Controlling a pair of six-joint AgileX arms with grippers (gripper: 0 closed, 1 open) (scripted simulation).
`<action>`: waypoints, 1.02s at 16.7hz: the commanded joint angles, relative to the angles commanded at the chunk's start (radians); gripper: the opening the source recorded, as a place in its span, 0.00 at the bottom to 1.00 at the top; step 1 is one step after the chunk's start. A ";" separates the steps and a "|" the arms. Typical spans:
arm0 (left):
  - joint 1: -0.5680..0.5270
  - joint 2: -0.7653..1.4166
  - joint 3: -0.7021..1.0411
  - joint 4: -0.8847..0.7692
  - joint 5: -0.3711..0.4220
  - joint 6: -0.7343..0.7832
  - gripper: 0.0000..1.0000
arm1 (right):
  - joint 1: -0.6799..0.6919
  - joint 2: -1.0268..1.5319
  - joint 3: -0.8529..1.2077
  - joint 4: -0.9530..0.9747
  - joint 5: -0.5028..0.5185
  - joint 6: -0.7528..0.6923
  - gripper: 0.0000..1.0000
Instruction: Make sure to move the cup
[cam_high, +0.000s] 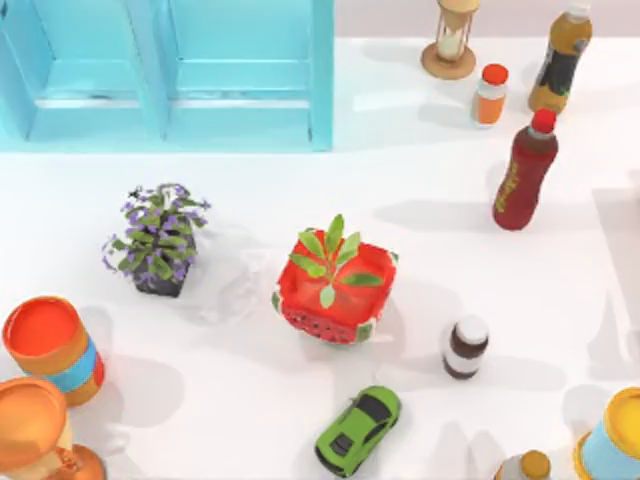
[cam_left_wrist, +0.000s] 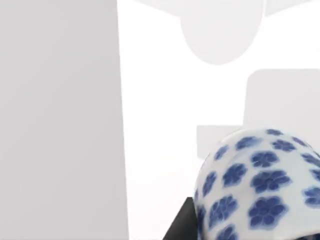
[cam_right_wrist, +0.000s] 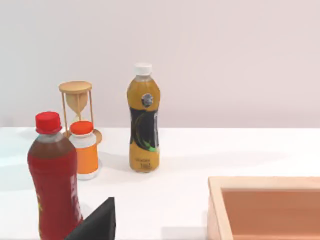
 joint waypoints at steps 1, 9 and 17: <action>0.000 0.001 -0.002 0.003 0.000 0.000 0.00 | 0.000 0.000 0.000 0.000 0.000 0.000 1.00; 0.006 0.051 -0.158 0.204 0.002 0.001 0.00 | 0.000 0.000 0.000 0.000 0.000 0.000 1.00; 0.007 0.059 -0.177 0.231 0.002 0.002 0.23 | 0.000 0.000 0.000 0.000 0.000 0.000 1.00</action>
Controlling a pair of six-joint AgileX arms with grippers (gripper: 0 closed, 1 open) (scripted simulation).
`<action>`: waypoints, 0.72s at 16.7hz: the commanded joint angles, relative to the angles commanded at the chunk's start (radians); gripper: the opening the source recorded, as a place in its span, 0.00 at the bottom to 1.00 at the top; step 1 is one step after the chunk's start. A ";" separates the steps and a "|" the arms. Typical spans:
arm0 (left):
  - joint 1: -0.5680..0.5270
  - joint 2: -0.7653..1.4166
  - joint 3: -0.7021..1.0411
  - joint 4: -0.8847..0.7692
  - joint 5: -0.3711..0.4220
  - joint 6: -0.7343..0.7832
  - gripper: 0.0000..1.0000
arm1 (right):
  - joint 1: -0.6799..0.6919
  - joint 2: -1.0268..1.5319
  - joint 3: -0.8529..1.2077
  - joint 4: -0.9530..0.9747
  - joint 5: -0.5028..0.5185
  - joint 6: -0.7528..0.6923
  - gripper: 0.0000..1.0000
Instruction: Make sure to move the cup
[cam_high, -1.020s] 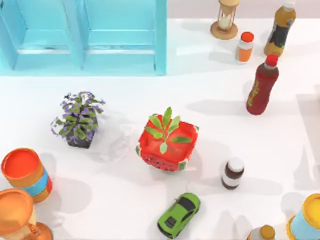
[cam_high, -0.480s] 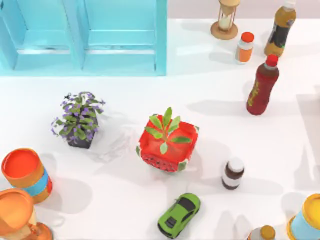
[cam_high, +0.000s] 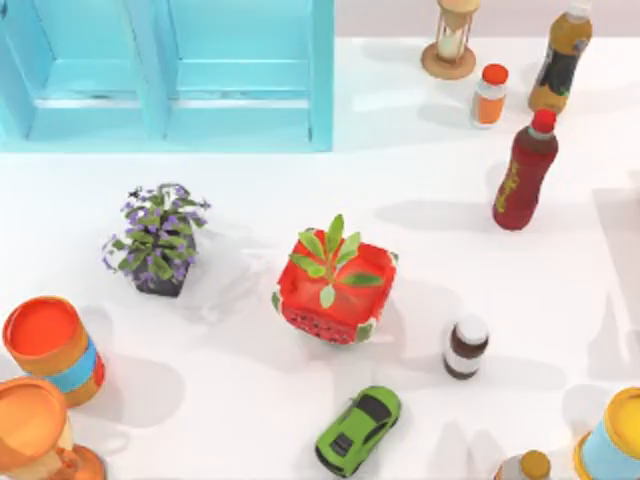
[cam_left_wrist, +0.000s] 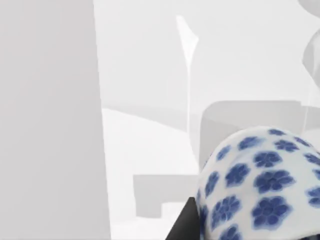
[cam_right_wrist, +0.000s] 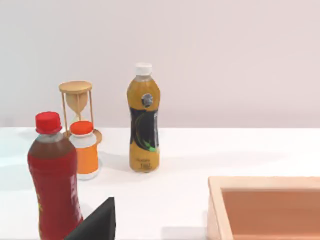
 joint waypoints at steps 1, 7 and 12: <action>0.000 0.000 0.000 0.000 0.000 0.000 0.30 | 0.000 0.000 0.000 0.000 0.000 0.000 1.00; 0.000 0.000 0.000 0.000 0.000 0.000 0.75 | 0.000 0.000 0.000 0.000 0.000 0.000 1.00; 0.000 0.000 0.000 0.000 0.000 0.000 1.00 | 0.000 0.000 0.000 0.000 0.000 0.000 1.00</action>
